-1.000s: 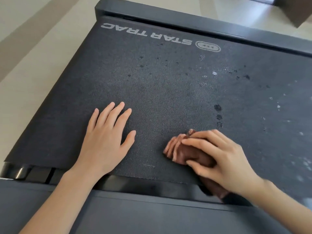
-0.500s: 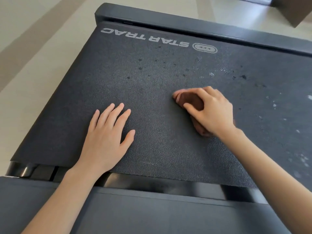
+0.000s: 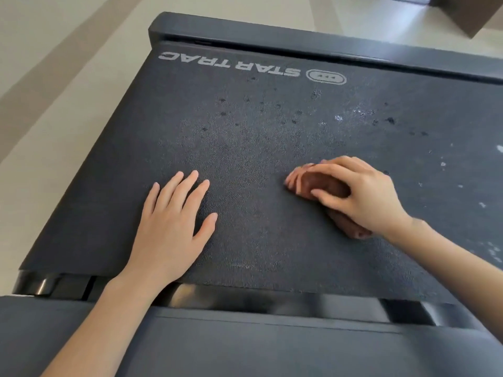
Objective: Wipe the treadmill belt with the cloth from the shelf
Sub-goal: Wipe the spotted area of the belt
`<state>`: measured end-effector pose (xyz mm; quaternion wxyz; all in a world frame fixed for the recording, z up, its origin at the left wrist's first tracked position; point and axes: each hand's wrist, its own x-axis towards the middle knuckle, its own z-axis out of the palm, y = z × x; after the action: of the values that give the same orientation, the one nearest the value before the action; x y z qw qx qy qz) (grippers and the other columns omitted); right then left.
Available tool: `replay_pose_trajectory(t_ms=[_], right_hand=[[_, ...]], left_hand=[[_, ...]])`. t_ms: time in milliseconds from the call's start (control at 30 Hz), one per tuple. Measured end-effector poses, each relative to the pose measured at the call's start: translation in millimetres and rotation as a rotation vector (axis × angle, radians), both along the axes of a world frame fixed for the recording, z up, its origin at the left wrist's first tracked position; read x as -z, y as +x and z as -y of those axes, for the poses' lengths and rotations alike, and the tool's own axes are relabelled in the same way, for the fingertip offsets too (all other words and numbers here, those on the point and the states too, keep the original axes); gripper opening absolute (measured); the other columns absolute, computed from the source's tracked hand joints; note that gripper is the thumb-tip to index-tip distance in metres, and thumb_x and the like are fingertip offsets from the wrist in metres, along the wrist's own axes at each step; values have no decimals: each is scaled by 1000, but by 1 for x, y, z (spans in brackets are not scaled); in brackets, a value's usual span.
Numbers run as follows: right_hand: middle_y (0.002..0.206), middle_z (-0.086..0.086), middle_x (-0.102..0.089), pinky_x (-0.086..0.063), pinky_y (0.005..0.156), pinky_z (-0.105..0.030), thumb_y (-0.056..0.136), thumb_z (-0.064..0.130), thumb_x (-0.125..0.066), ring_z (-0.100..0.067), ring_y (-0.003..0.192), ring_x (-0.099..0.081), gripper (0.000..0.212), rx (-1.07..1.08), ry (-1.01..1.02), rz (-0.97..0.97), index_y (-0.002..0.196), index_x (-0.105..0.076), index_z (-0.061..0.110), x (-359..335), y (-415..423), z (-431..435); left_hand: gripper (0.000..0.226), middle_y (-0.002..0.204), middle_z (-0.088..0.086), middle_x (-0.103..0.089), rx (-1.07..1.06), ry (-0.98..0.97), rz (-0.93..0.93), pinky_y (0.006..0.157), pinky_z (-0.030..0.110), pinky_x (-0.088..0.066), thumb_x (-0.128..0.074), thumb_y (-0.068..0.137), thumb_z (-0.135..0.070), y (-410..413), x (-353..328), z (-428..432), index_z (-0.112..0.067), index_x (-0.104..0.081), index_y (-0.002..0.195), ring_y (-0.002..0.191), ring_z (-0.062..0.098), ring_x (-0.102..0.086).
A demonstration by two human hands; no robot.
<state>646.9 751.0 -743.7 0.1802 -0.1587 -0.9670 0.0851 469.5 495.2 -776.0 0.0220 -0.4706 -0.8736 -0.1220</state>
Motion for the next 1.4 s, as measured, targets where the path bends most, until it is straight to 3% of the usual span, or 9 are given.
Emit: replay_pose_trajectory(t_ms=[167, 233, 433, 700, 1000, 1100, 1167, 1300, 1400], right_hand=[[111, -1, -62, -41, 76, -34, 87, 44, -61, -27, 107, -54, 34, 495, -32, 35, 119, -61, 33, -2, 1, -22], [110, 1, -62, -41, 76, -32, 87, 44, -61, -26, 102, -55, 33, 489, 1, 21, 118, -63, 32, 2, 8, 9], [110, 6, -63, -49, 79, -29, 85, 46, -55, -17, 97, -59, 35, 92, 61, 39, 116, -65, 30, 4, 63, 64], [108, 2, -64, -40, 74, -33, 86, 40, -62, -26, 104, -56, 29, 758, 2, 103, 114, -63, 32, -6, 102, -28], [93, -4, -65, -46, 70, -34, 82, 45, -53, -29, 81, -59, 36, 604, 176, 14, 108, -68, 25, 11, 7, 22], [97, 2, -64, -46, 72, -33, 82, 49, -52, -26, 86, -58, 37, 526, 69, 23, 112, -64, 32, 3, 25, 26], [101, 2, -63, -45, 76, -34, 83, 47, -60, -25, 95, -57, 32, 580, 21, 83, 113, -62, 36, -3, 53, 5], [114, -12, -60, -43, 85, -40, 87, 41, -58, -36, 107, -53, 37, 971, -40, 107, 120, -60, 26, -7, 78, -58], [116, -16, -58, -40, 87, -41, 89, 41, -53, -39, 106, -53, 39, 1004, 7, 137, 121, -60, 20, -2, 43, -62]], left_hand=[[66, 143, 14, -45, -1, -30, 14, 105, 62, -27, -25, 90, -50, 4, -4, -8, -8, -51, 134, 134, 36, -36], [69, 145, 14, -42, 20, -45, 19, 104, 65, -26, -22, 90, -53, 10, -7, -20, -9, -49, 136, 135, 37, -34], [65, 143, 11, -47, 227, 3, -33, 104, 63, -27, -25, 91, -49, 41, -12, -80, -9, -51, 135, 135, 33, -37], [62, 142, 7, -48, 294, 49, -11, 109, 56, -27, -28, 90, -48, 43, 5, -85, -13, -52, 135, 135, 28, -39], [61, 143, 5, -46, 303, 63, -8, 110, 53, -26, -31, 88, -47, 42, 5, -84, -15, -52, 135, 136, 26, -37], [61, 144, 5, -46, 308, 64, -1, 111, 52, -25, -31, 88, -48, 40, 4, -83, -15, -52, 135, 136, 25, -37], [61, 144, 4, -47, 307, 73, 5, 111, 52, -24, -30, 88, -48, 40, 4, -83, -16, -53, 135, 136, 25, -36], [61, 142, 4, -48, 303, 82, 9, 111, 52, -24, -30, 88, -48, 41, 6, -82, -16, -54, 134, 136, 25, -37], [61, 142, 4, -48, 290, 84, 13, 110, 53, -26, -30, 88, -48, 41, 4, -83, -16, -55, 133, 135, 25, -38]])
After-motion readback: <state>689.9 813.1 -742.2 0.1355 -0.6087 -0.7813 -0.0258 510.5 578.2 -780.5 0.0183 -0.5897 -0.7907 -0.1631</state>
